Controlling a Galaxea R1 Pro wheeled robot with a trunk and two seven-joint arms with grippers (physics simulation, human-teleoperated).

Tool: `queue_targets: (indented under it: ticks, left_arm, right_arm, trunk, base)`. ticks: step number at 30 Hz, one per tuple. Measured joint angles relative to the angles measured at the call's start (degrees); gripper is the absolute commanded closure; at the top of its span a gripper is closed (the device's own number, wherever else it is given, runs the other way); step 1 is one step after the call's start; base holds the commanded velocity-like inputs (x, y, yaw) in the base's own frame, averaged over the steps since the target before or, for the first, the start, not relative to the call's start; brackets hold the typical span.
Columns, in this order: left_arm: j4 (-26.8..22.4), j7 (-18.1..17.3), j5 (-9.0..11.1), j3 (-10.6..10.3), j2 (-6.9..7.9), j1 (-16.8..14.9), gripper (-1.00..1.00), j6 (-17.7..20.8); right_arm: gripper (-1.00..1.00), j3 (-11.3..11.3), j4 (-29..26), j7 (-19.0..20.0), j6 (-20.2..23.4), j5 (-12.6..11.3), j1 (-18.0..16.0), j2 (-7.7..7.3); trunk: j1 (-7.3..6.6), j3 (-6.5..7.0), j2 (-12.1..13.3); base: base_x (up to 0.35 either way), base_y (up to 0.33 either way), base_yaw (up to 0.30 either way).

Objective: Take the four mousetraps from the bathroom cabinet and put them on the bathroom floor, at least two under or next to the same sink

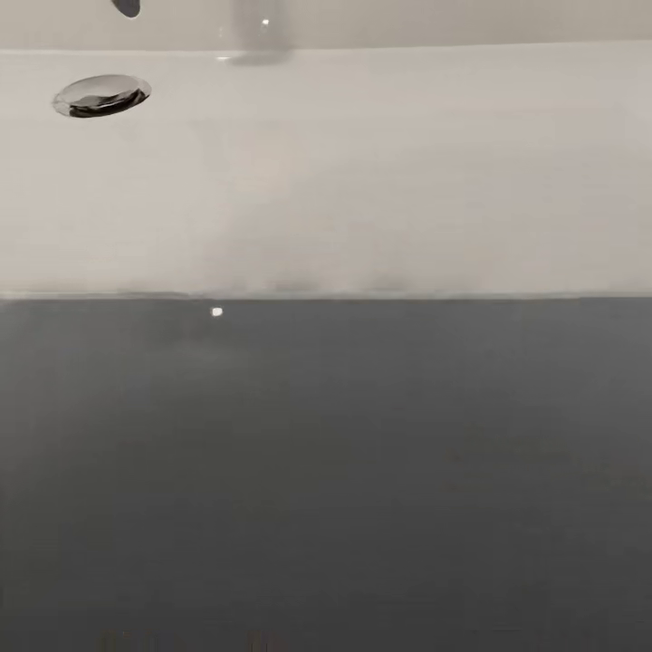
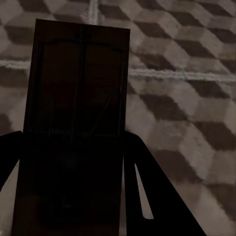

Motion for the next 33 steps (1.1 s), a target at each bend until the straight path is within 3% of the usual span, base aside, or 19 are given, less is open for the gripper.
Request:
queue_targets:
  ticks: [33]
  left_arm:
    - [2.2, 0.0, 0.1, -0.1, -0.15, 0.0, 1.0, 0.0]
  right_arm:
    - [1.0, 0.0, 0.0, 0.0, 0.0, 0.0, 0.0, 0.0]
  trunk:
    - [0.01, 0.0, 0.0]
  base:
    - [-0.033, 0.0, 0.0]
